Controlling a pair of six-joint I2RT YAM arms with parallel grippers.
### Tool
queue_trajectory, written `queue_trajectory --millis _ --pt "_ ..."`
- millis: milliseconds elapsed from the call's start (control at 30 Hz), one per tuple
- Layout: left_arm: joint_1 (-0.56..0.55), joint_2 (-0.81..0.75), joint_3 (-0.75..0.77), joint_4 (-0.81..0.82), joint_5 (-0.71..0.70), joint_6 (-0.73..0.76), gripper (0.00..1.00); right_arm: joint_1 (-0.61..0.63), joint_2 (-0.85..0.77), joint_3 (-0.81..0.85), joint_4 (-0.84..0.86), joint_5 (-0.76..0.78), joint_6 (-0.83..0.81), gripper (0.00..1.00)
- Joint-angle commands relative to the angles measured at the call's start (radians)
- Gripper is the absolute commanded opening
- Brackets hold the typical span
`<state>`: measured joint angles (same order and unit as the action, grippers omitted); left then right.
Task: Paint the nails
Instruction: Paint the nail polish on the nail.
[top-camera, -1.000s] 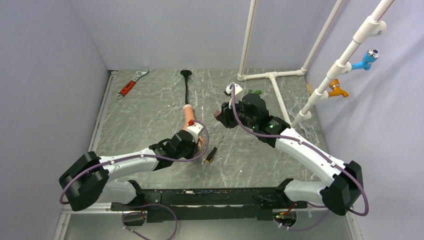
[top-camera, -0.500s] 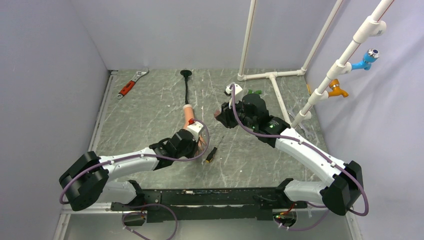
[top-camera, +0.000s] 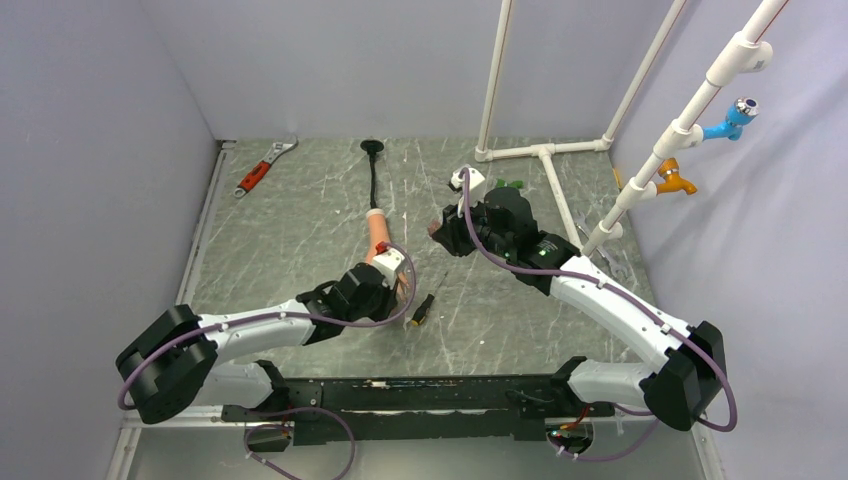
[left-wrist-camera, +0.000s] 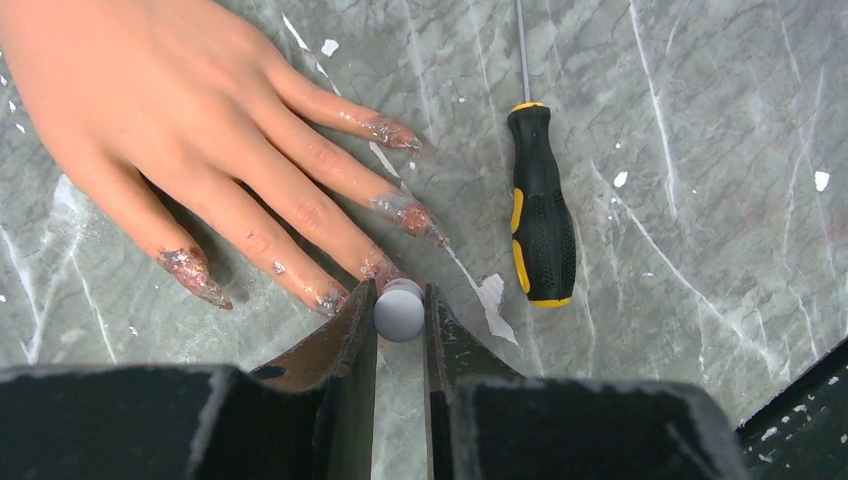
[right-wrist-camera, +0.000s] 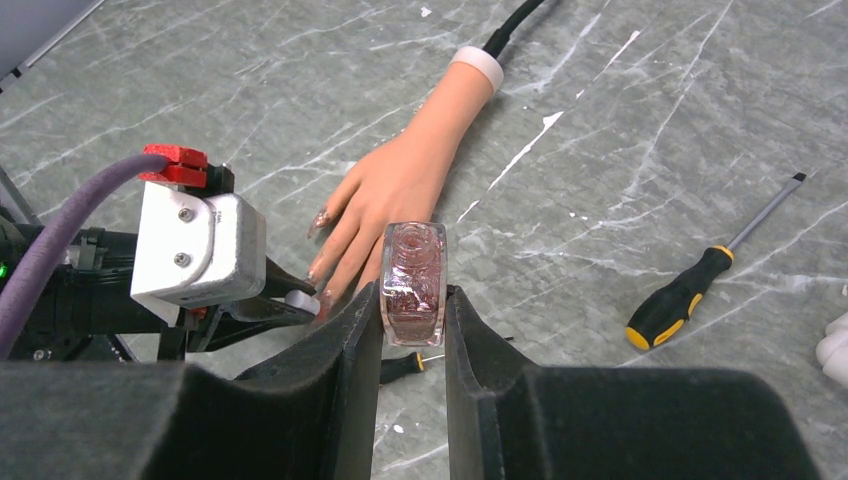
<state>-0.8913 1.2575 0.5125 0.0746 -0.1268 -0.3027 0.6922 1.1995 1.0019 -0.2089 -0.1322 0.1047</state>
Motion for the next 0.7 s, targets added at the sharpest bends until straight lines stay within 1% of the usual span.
queue_trajectory --millis 0,233,500,667 --pt "-0.001 -0.030 -0.018 0.047 0.025 -0.019 0.00 -0.003 0.000 0.006 0.038 -0.005 0.005 0.00" --pt "-0.002 -0.038 -0.019 0.043 0.047 -0.021 0.00 -0.003 0.007 0.004 0.043 -0.007 0.006 0.00" --pt "-0.002 -0.066 -0.021 0.017 0.031 -0.023 0.00 -0.003 0.008 0.008 0.045 -0.010 0.005 0.00" --pt "-0.002 -0.095 0.007 -0.022 0.012 0.000 0.00 -0.003 0.005 0.006 0.046 -0.010 0.004 0.00"
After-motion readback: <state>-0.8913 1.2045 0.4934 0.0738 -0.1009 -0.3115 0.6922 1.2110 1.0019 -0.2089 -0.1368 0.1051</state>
